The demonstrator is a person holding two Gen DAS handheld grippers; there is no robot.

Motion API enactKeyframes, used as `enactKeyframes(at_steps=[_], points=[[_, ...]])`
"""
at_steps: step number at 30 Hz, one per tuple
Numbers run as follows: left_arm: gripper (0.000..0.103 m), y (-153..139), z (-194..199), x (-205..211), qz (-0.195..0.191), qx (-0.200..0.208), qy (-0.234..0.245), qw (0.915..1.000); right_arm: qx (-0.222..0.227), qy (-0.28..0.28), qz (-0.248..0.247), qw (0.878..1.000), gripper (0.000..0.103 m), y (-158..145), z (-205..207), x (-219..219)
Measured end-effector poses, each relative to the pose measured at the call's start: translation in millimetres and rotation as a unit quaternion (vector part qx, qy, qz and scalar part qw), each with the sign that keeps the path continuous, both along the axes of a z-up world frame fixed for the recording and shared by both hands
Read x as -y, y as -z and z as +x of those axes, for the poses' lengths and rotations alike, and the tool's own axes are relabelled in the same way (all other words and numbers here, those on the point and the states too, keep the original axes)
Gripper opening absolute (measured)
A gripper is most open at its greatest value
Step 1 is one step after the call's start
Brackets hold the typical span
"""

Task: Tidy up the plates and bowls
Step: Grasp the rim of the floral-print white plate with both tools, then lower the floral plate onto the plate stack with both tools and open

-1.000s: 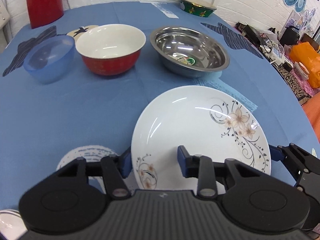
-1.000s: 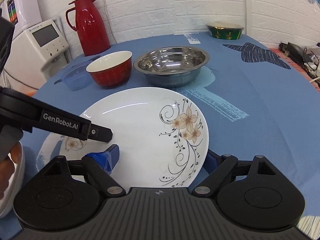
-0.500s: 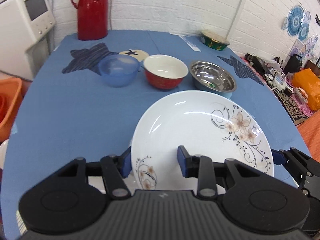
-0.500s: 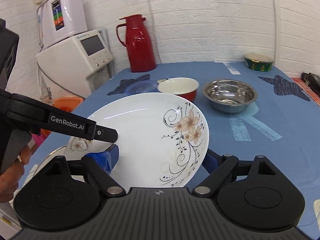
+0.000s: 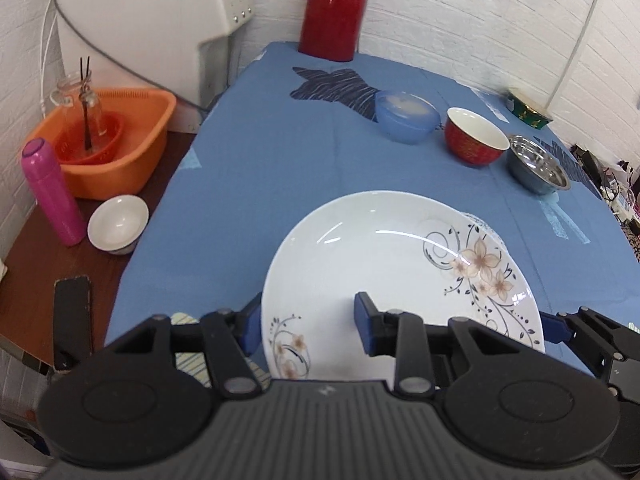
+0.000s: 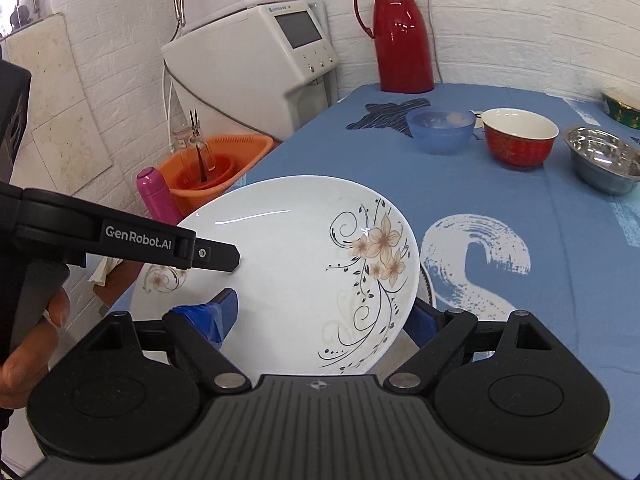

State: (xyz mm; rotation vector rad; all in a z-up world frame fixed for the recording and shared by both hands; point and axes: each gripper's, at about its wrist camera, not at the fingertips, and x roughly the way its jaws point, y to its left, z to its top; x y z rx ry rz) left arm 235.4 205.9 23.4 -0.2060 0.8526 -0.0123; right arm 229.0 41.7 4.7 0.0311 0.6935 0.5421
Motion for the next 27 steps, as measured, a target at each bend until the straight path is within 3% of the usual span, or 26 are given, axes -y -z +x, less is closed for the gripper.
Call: enactKeyframes(at_steps=[4,8,15,19,24,27], points=[[0.032,9.9,3.8,0.9,-0.015,0.0,0.009,0.9998,-0.006,0.014,-0.014,1.0,0.075,4.5,-0.4,1.0],[0.033,15.8,9.2,8.6,0.008,0.015,0.016,0.9997,-0.001,0.018,-0.02,1.0,0.075,5.6,-0.8,-0.3],[0.036,24.4,9.4,-2.3,-0.011,0.027,0.016,0.9994,0.01,0.006,-0.043,0.999,0.075,13.0,-2.1,-10.0],[0.048,23.9,7.5,-1.9,-0.012,0.042,0.022,0.9988,-0.001,0.002,-0.023,1.0,0.074,15.8,-2.3,-5.7],[0.049,23.6,8.7,-6.9,-0.04,0.043,0.021,0.998,-0.012,0.009,0.001,1.0,0.074,10.8,-7.0,1.4],[0.051,16.7,4.7,-3.5,-0.031,0.062,0.023,0.9973,-0.004,0.016,0.0,1.0,0.074,6.0,-9.9,4.1]])
